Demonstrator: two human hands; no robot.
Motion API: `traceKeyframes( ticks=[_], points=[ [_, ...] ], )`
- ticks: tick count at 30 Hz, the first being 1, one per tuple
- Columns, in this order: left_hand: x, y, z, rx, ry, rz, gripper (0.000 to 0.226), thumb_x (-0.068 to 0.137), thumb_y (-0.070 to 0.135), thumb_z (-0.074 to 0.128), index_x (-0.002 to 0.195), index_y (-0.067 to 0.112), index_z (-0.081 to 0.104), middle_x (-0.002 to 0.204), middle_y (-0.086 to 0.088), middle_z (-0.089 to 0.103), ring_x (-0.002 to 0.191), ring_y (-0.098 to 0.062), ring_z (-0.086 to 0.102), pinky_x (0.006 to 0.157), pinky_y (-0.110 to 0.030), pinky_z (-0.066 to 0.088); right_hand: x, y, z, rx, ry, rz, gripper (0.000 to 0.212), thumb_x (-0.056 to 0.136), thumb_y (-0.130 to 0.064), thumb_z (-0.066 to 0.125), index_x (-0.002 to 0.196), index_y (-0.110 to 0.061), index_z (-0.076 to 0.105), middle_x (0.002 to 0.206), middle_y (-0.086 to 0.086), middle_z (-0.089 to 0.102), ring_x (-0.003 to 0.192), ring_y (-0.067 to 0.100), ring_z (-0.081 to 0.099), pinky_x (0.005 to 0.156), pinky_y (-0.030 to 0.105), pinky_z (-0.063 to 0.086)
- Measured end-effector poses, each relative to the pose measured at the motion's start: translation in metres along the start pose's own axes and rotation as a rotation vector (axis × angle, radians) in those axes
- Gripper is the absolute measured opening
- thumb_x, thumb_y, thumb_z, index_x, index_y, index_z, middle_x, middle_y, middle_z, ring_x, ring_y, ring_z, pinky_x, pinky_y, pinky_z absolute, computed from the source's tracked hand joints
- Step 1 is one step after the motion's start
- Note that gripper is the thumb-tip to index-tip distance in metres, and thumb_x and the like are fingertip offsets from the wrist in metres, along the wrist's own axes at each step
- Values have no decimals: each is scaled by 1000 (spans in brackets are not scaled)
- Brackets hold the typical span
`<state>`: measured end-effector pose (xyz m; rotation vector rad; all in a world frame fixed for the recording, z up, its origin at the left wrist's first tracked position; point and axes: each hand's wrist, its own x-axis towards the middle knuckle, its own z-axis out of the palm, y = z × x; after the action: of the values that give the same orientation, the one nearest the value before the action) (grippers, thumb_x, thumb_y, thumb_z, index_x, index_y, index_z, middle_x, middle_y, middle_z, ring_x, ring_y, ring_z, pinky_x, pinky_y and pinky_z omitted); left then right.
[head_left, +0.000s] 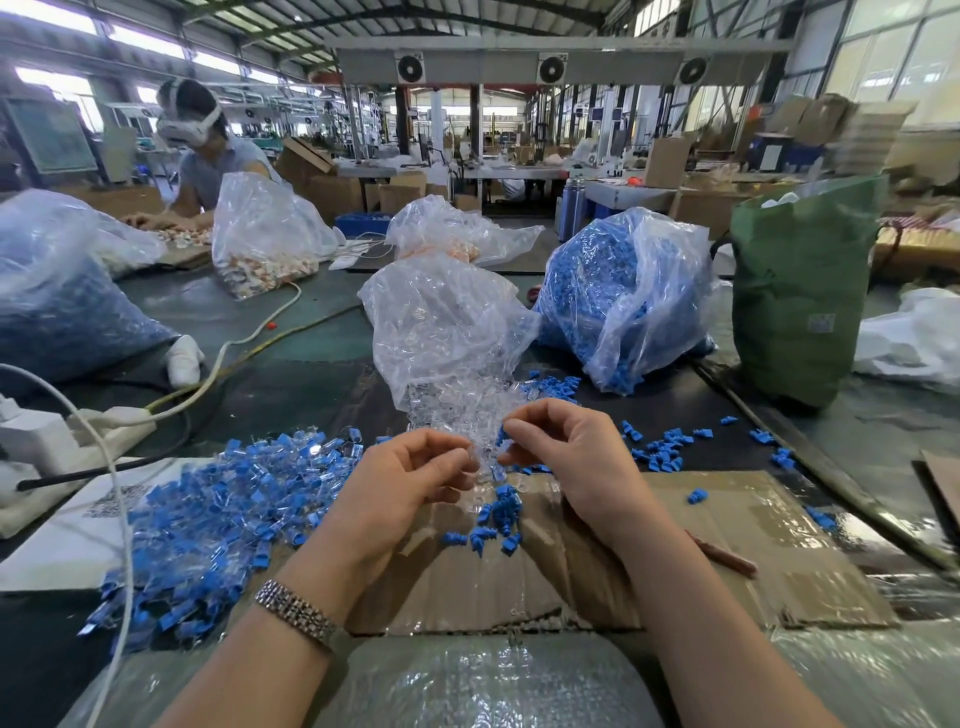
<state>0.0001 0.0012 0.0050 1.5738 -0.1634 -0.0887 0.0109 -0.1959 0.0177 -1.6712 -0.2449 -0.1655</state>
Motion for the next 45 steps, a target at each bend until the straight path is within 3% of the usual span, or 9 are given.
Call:
traceKeyframes(
  ticks=[4, 13, 19, 25, 29, 34, 40, 45],
  points=[
    [-1, 3, -1, -249, -30, -71, 32, 76, 18, 72, 105, 4, 74, 95, -14, 76, 82, -19, 73, 73, -24, 60, -1, 1, 2, -50, -36, -27, 3, 94, -14, 70, 96, -14, 71, 77, -5, 74, 72, 9, 71, 66, 16, 52],
    [1, 3, 2, -461, -26, -115, 24, 70, -4, 74, 94, -4, 73, 97, -22, 75, 88, -27, 76, 71, -25, 61, -3, 0, 8, -45, -64, -93, 1, 93, -13, 70, 94, -13, 71, 75, -1, 71, 70, 10, 66, 67, 17, 50],
    [1, 2, 1, -493, -50, -118, 14, 70, -6, 74, 82, 0, 78, 92, -21, 75, 86, -28, 76, 71, -25, 61, -6, 1, 12, -205, -64, -149, 8, 92, -21, 73, 88, -28, 71, 72, -23, 63, 66, -2, 52, 67, 14, 44],
    [1, 3, 1, -535, -67, -113, 15, 73, -5, 74, 87, -1, 79, 96, -22, 74, 89, -29, 76, 74, -26, 61, -8, -4, 10, -219, -123, -148, 4, 95, -18, 68, 93, -22, 68, 73, -10, 64, 68, 3, 58, 70, 19, 49],
    [-3, 6, 1, -460, -126, -161, 23, 77, 2, 72, 99, -1, 79, 105, -26, 74, 92, -29, 76, 73, -25, 61, -10, -5, 9, -254, -153, -168, 7, 96, -17, 67, 91, -22, 67, 71, -17, 64, 68, 1, 57, 70, 18, 49],
    [-5, 10, 6, -398, -41, -98, 19, 67, -1, 74, 84, 2, 80, 96, -26, 75, 84, -29, 77, 72, -25, 62, -10, -4, 11, -278, -152, -174, 8, 96, -15, 66, 91, -21, 66, 71, -21, 63, 66, -1, 54, 66, 14, 44],
    [-5, 11, 6, -395, -32, -95, 17, 69, 0, 73, 85, 0, 79, 94, -26, 75, 82, -29, 77, 68, -24, 62, -11, -7, 13, -324, -143, -216, 18, 96, -13, 66, 86, -28, 62, 73, -23, 62, 65, -1, 55, 65, 13, 44],
    [-4, 10, 4, -369, -49, -92, 17, 71, 1, 73, 85, 2, 81, 96, -24, 76, 85, -29, 77, 70, -24, 62, -11, -8, 13, -363, -152, -234, 13, 95, -14, 68, 88, -23, 63, 78, -14, 61, 67, 2, 54, 66, 15, 45]
  ],
)
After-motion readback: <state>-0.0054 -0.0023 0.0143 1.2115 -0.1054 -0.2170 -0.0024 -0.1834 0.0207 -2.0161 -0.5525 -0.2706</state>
